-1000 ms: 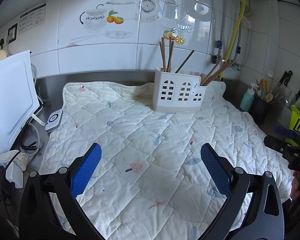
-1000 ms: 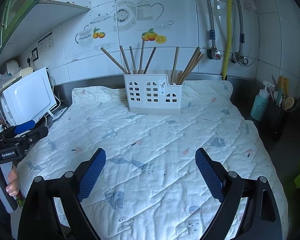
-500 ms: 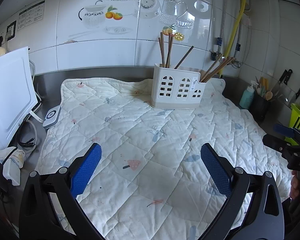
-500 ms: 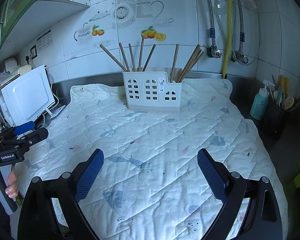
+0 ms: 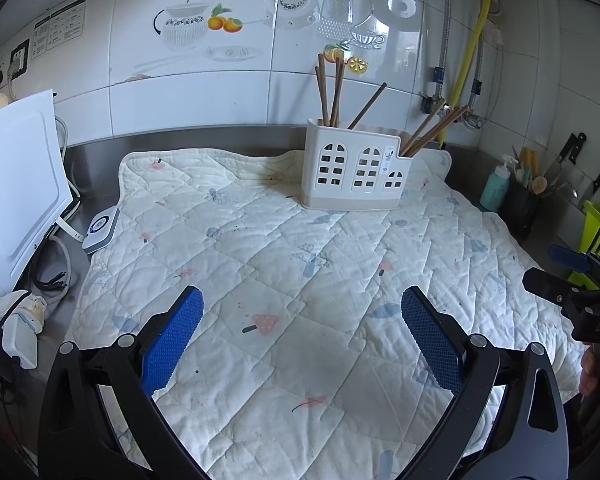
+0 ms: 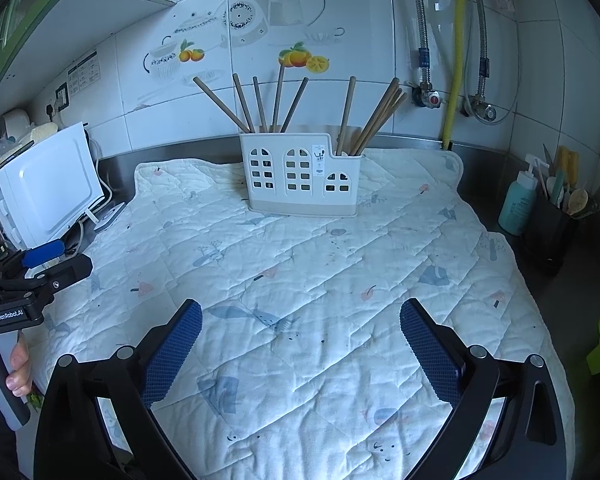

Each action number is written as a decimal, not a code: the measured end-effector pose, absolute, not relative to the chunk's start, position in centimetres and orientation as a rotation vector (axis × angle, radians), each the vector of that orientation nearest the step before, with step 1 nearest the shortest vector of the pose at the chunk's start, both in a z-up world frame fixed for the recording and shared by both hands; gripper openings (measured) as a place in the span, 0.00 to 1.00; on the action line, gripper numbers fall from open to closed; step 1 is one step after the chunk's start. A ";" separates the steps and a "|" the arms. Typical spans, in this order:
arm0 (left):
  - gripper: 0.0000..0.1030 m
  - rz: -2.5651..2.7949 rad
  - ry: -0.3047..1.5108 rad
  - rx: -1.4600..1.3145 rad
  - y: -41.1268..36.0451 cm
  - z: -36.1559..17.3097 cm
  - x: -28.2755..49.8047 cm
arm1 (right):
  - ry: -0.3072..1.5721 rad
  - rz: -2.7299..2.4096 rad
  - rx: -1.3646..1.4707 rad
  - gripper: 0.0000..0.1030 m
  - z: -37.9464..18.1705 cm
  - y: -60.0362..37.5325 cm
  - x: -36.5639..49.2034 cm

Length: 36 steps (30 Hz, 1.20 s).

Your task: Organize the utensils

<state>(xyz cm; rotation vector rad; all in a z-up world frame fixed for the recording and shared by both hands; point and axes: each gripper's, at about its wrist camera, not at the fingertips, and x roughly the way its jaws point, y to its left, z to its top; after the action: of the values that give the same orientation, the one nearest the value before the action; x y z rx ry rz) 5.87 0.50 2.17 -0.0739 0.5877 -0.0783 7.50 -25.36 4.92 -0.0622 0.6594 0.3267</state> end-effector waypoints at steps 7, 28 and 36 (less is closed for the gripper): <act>0.95 -0.075 0.590 -0.072 0.5 2.1 5.9 | 0.663 0.329 -0.065 0.93 4.8 -25.3 7.5; 0.95 -0.075 0.607 -0.063 0.0 1.7 6.2 | 0.672 0.343 -0.066 0.93 4.5 -25.1 7.6; 0.95 -0.077 0.606 -0.057 -0.2 1.8 6.1 | 0.671 0.345 -0.056 0.93 4.5 -25.2 7.6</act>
<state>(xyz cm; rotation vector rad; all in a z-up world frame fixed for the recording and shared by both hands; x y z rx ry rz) 6.13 -0.17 1.80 -0.0568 0.6062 -0.0768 7.65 -25.23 4.47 -0.0558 0.6714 0.3450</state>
